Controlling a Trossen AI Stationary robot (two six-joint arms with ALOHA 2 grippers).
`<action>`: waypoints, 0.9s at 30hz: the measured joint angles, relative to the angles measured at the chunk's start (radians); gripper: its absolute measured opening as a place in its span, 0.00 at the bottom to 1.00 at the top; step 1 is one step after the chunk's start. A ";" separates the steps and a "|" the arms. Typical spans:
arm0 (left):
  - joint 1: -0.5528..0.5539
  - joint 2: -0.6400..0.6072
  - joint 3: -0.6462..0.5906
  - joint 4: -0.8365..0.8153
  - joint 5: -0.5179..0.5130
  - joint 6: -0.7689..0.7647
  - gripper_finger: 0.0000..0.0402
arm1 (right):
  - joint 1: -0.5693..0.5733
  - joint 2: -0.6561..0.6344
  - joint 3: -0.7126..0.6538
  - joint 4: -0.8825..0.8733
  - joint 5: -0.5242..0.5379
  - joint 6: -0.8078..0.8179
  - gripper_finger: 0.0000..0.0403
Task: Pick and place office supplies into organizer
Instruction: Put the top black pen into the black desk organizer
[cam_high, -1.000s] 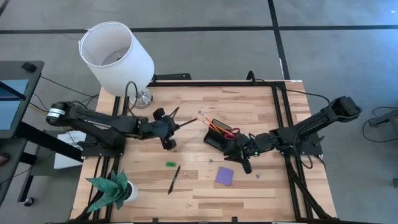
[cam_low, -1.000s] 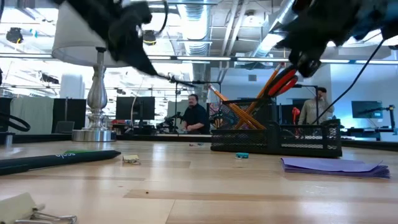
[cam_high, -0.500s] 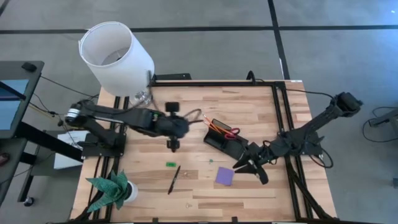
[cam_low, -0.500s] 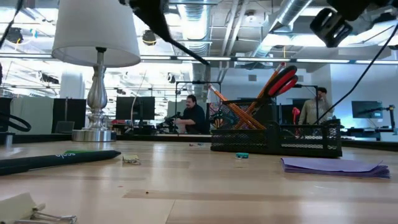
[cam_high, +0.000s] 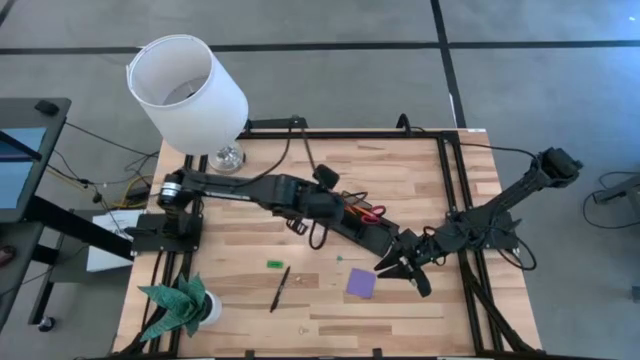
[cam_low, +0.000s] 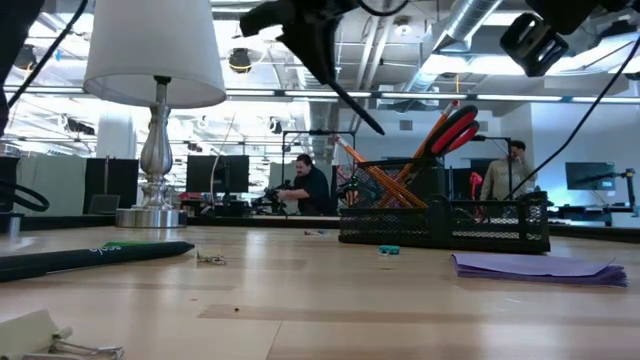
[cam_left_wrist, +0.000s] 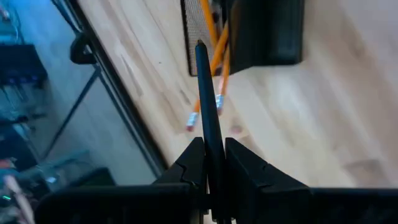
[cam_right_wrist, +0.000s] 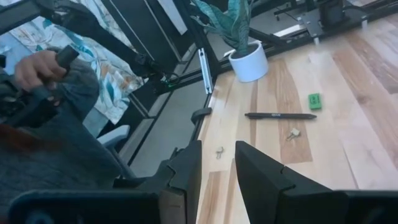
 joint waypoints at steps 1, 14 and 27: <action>0.005 0.018 0.030 -0.013 0.004 0.035 0.06 | 0.000 0.000 0.000 0.000 0.000 0.000 0.23; 0.065 0.208 0.212 -0.127 -0.097 0.533 0.06 | 0.002 0.000 0.000 -0.012 -0.008 -0.002 0.23; 0.099 0.219 0.212 -0.096 -0.065 0.718 0.06 | 0.002 0.000 -0.001 -0.054 -0.010 -0.003 0.23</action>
